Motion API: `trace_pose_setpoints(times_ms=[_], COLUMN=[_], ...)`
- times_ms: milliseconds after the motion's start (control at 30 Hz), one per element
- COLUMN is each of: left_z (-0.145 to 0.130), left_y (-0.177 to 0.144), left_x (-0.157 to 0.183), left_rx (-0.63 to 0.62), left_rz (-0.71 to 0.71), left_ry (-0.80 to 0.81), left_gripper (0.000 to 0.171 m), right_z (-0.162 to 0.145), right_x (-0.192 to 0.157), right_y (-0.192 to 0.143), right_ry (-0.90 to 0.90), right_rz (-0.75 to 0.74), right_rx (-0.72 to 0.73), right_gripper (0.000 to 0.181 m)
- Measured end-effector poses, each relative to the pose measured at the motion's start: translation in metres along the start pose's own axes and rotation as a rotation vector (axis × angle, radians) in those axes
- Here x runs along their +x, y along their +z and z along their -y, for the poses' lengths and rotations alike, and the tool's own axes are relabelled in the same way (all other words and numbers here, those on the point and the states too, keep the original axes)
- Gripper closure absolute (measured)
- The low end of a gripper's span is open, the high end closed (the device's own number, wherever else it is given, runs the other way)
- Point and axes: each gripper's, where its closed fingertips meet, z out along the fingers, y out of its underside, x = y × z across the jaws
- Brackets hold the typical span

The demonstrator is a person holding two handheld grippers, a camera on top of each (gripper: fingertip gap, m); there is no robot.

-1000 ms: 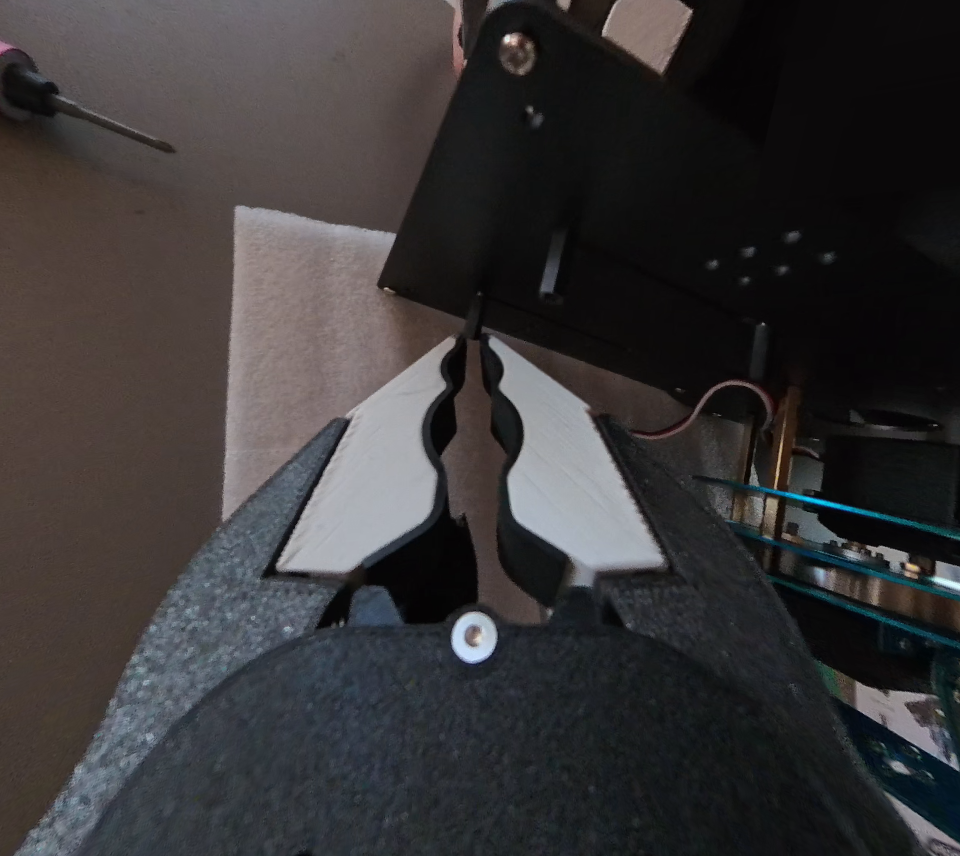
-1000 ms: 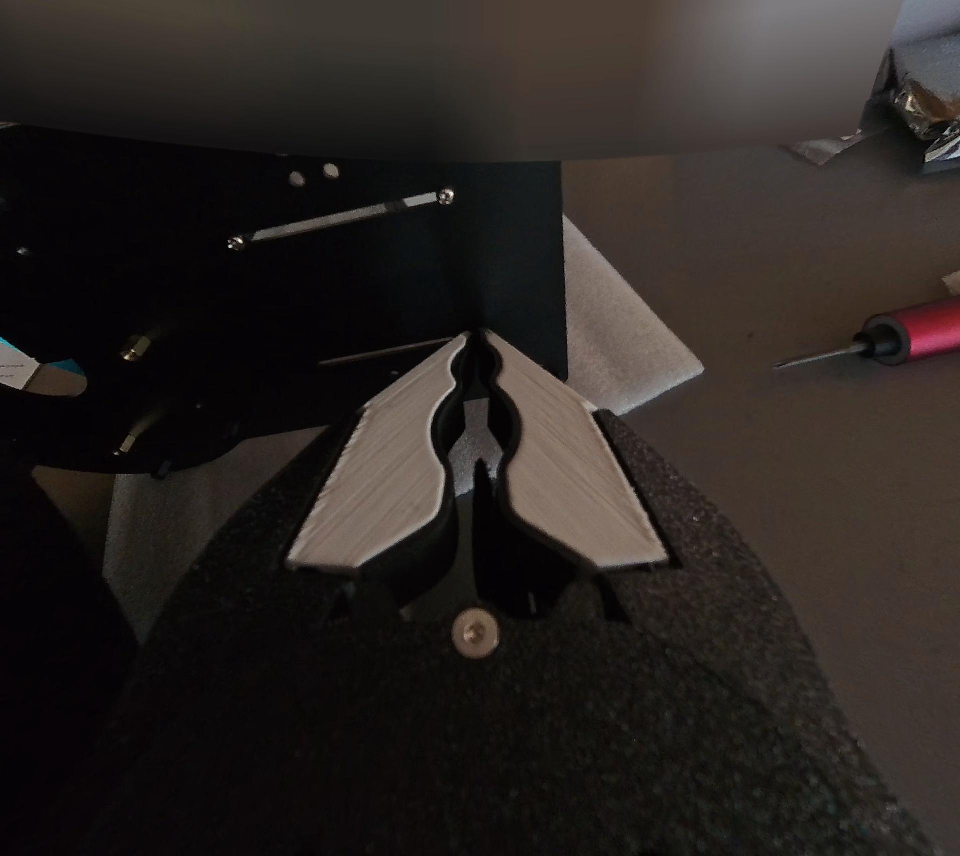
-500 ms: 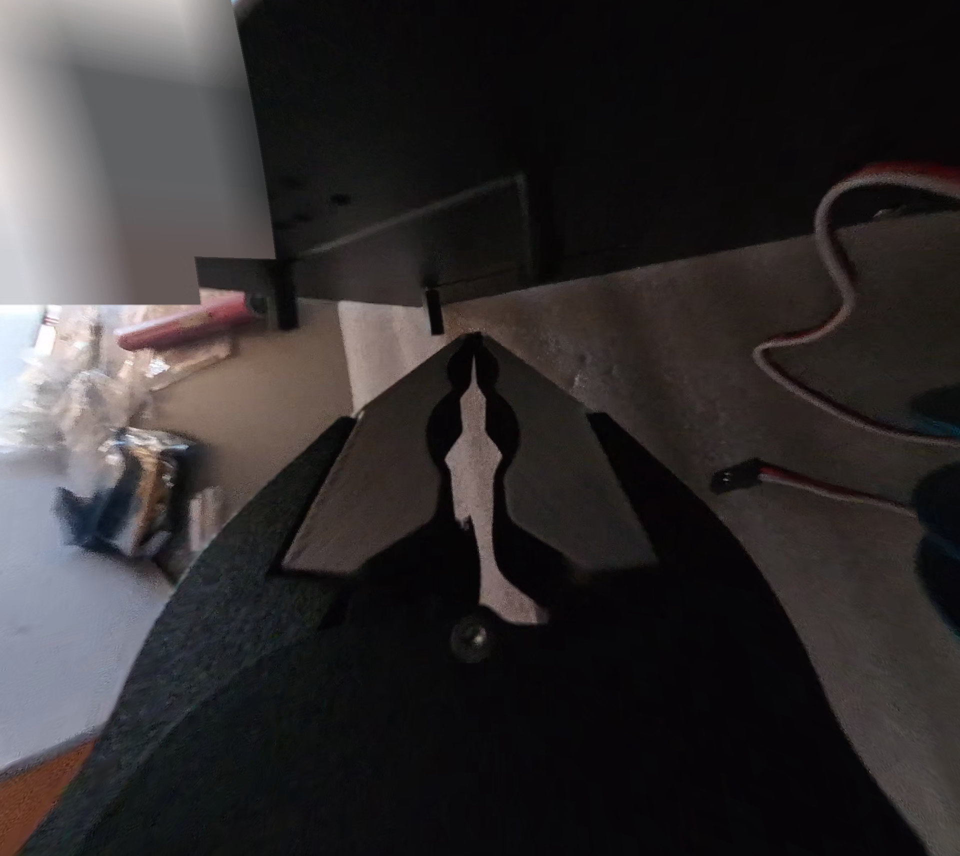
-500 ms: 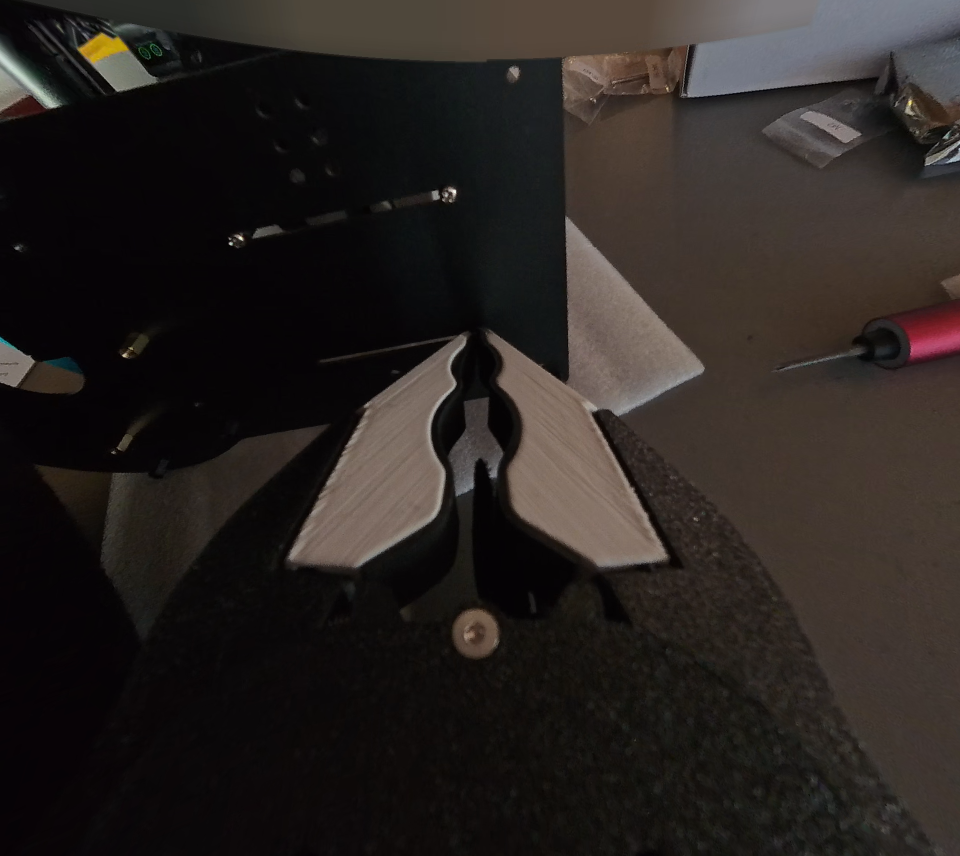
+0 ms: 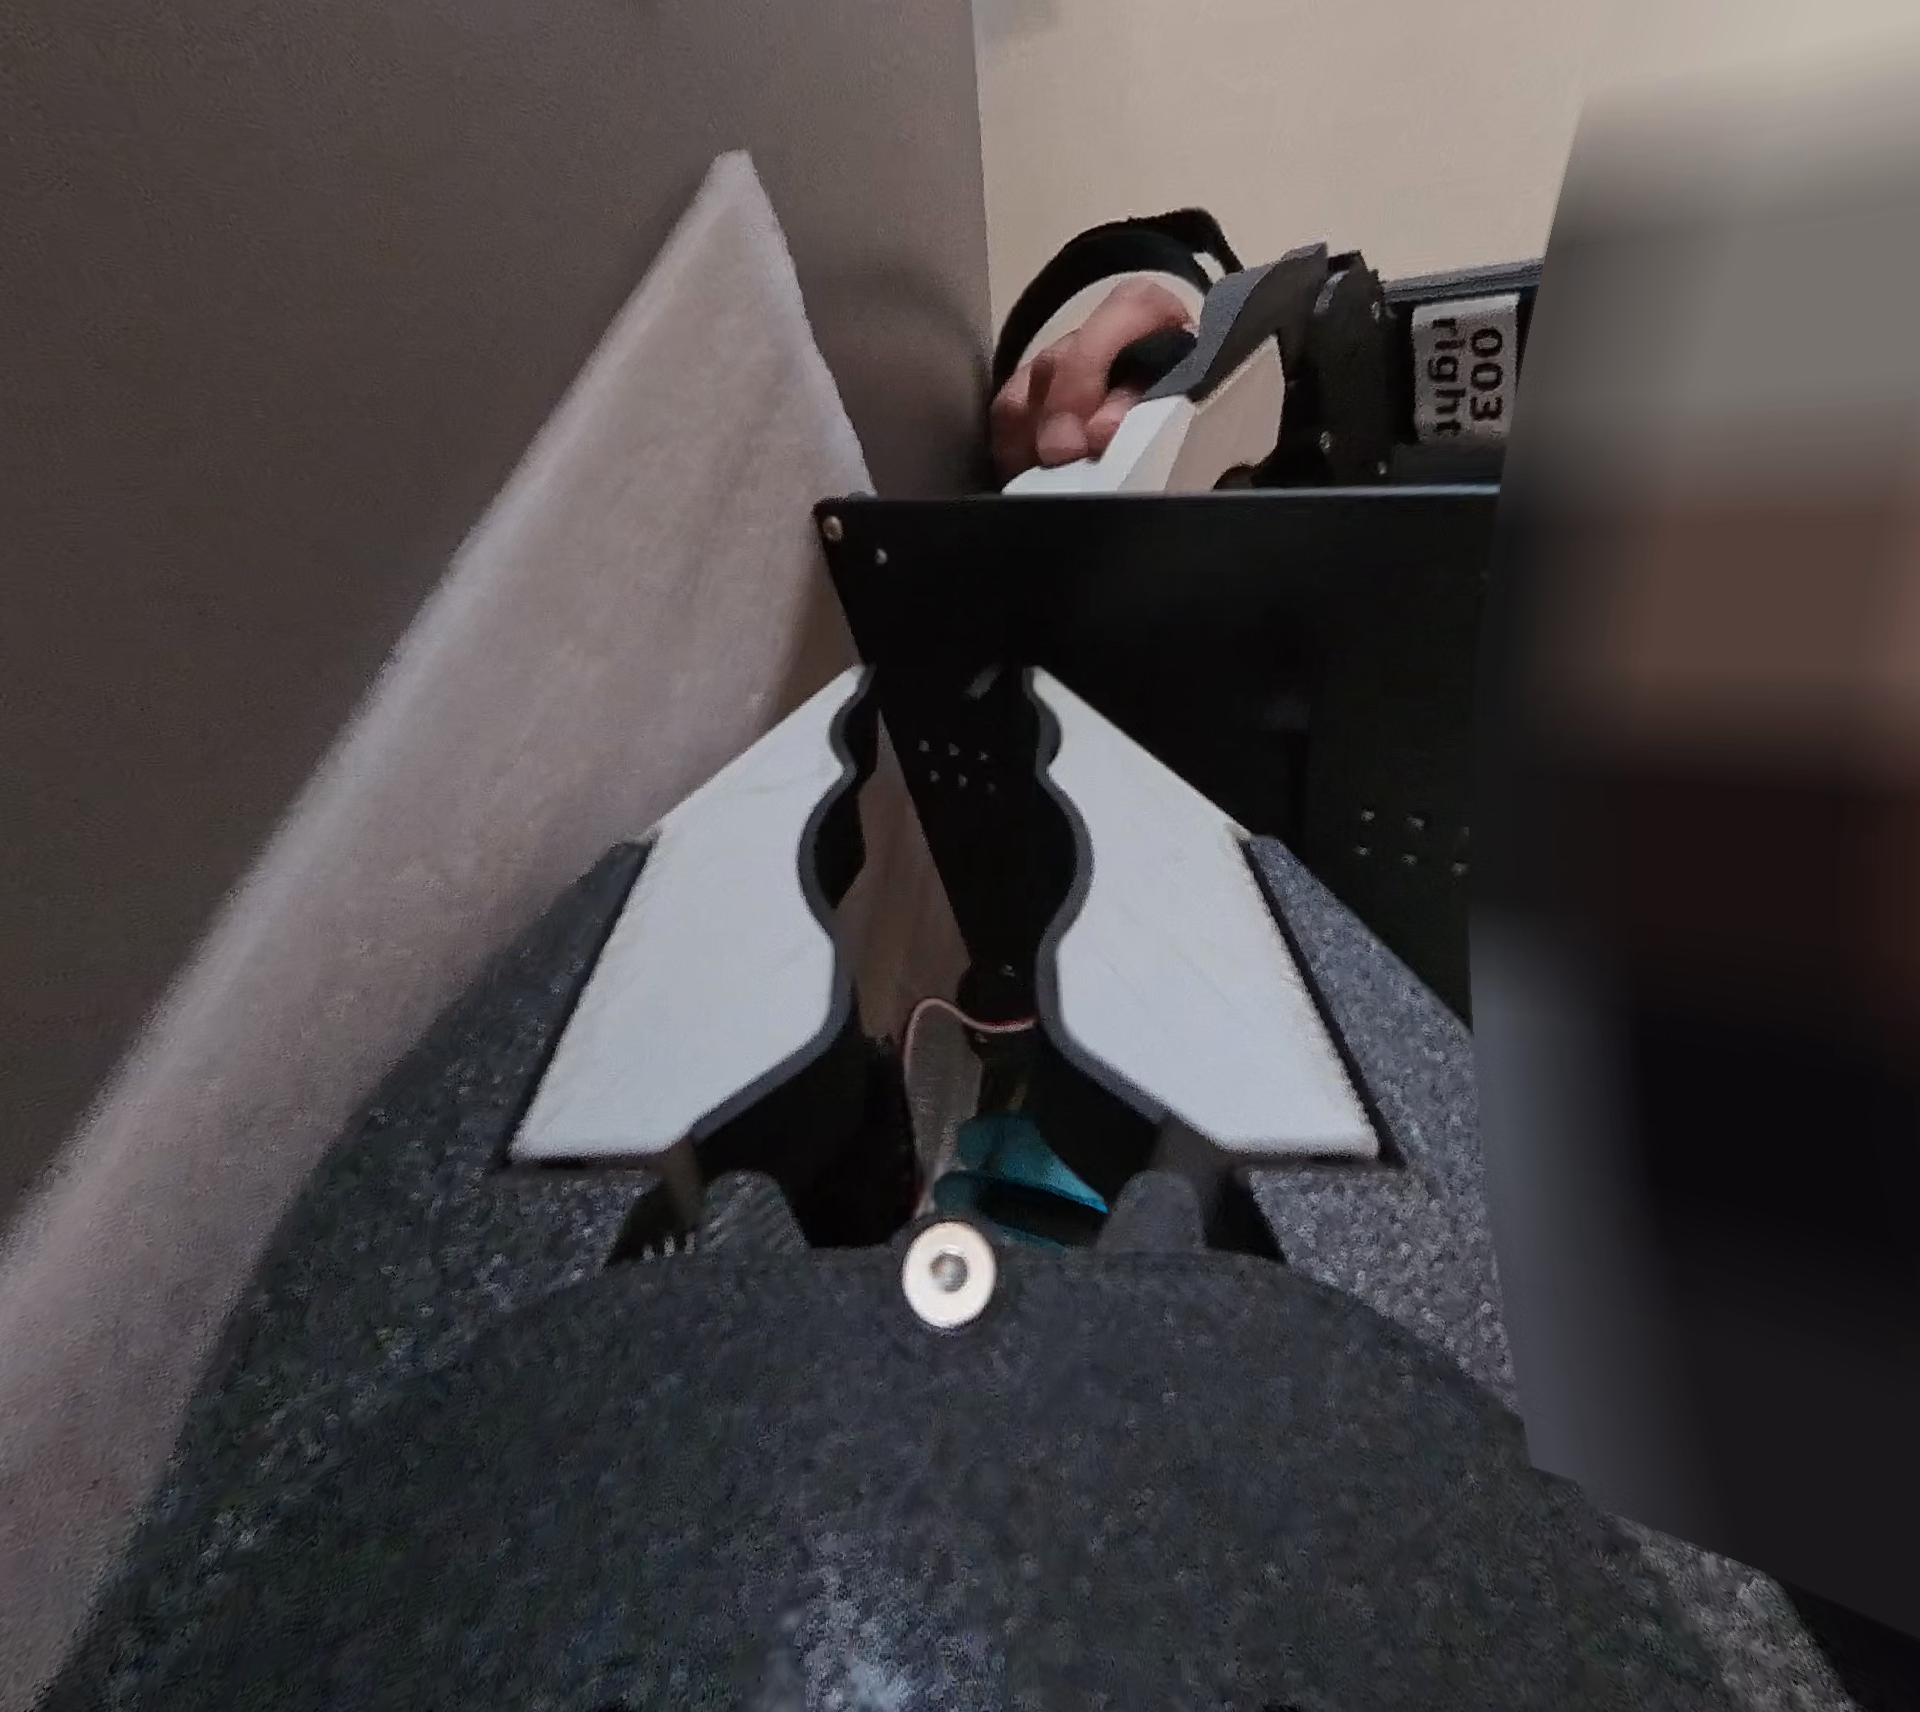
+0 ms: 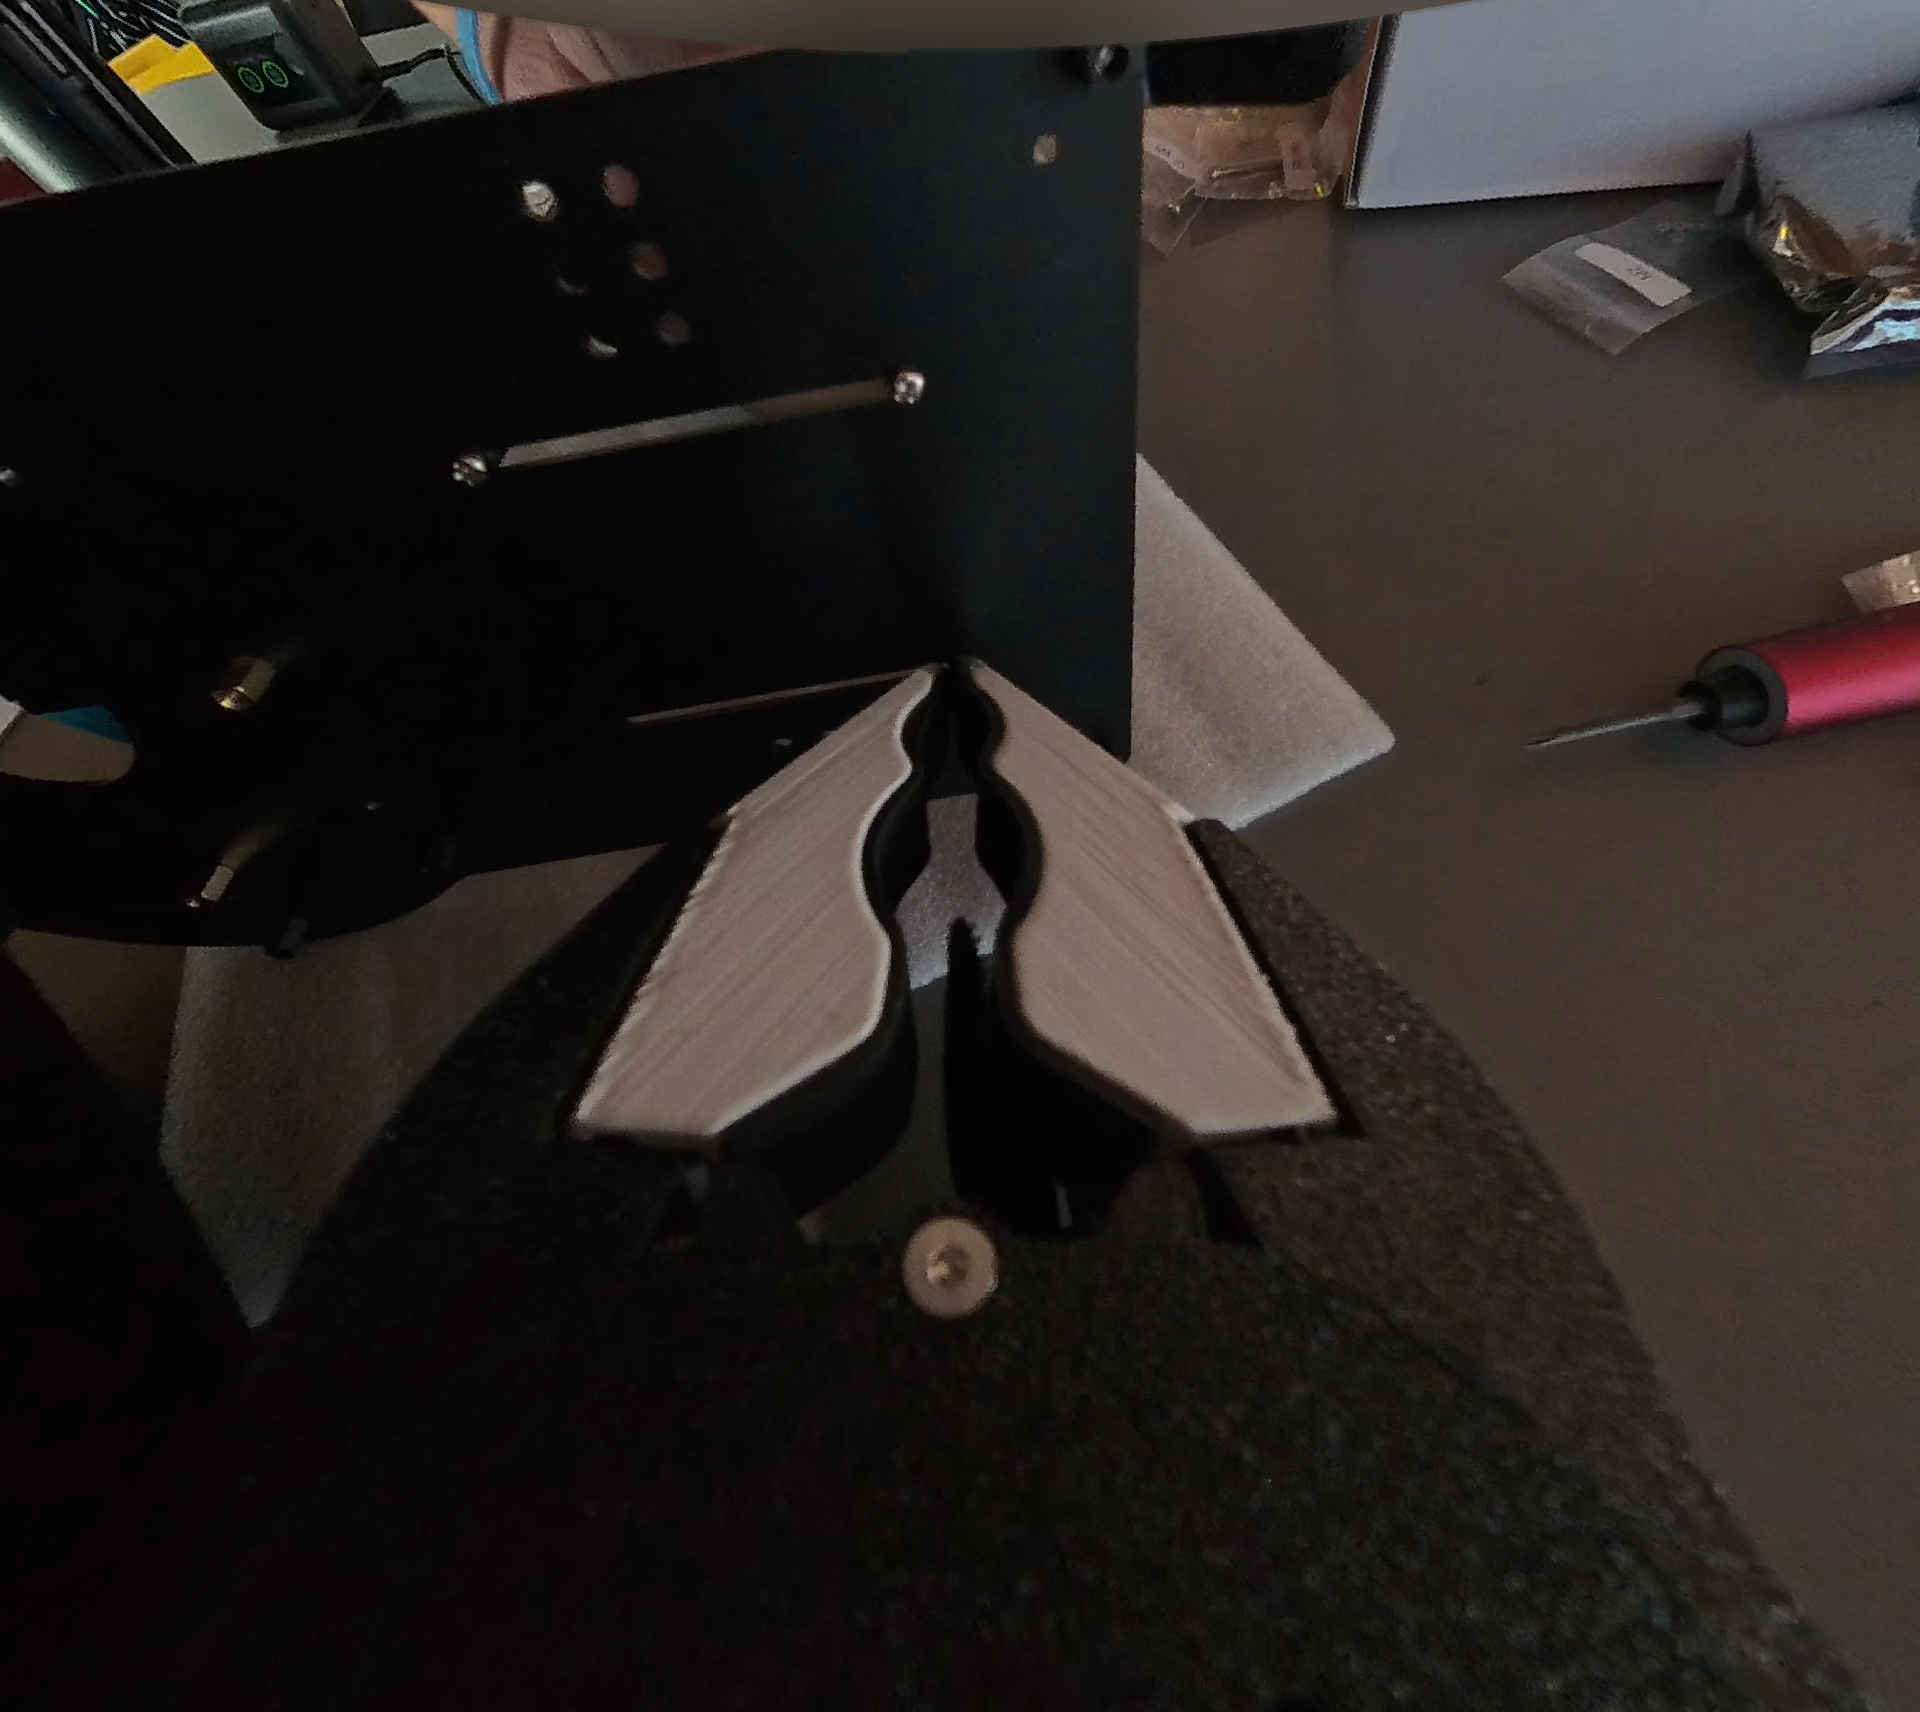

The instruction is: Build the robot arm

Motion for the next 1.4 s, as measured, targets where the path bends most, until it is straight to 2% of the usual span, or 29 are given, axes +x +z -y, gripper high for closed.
trace_pose_setpoints(times_ms=[200,333,467,600,733,967,1167,1300,1400], left_z=[-0.005,0.001,0.002,0.000,-0.003,-0.003,0.002,0.005,0.004], left_y=[0.005,0.004,0.004,0.005,0.005,0.006,0.004,0.004,0.003], left_x=[0.008,0.008,0.009,0.010,0.008,0.002,0.001,0.002,0.001], left_rx=[0.024,0.085,0.105,0.092,0.030,-0.061,-0.153,-0.178,-0.178], left_rz=[-0.100,-0.134,-0.115,0.035,0.236,0.539,0.821,0.895,0.882], left_ry=[-0.093,-0.132,-0.073,0.246,0.701,1.357,1.992,2.151,2.049], left_gripper=[0.154,0.161,0.166,0.166,0.166,0.167,0.167,0.165,0.166], right_z=[0.000,0.000,0.000,0.000,0.000,0.000,0.000,0.000,0.000], right_x=[0.000,0.000,0.001,0.000,0.000,0.000,-0.002,-0.003,-0.002], right_y=[0.000,0.000,0.000,0.000,0.000,0.001,0.001,0.001,0.001], right_ry=[0.001,0.004,0.005,0.008,0.002,0.002,0.005,0.001,-0.003], right_rz=[0.000,0.002,0.002,0.005,0.002,0.006,0.020,0.022,0.021], right_rx=[0.000,0.000,-0.001,0.000,0.000,-0.002,-0.007,-0.007,-0.006], right_gripper=[0.181,0.181,0.181,0.181,0.181,0.181,0.181,0.181,0.181])
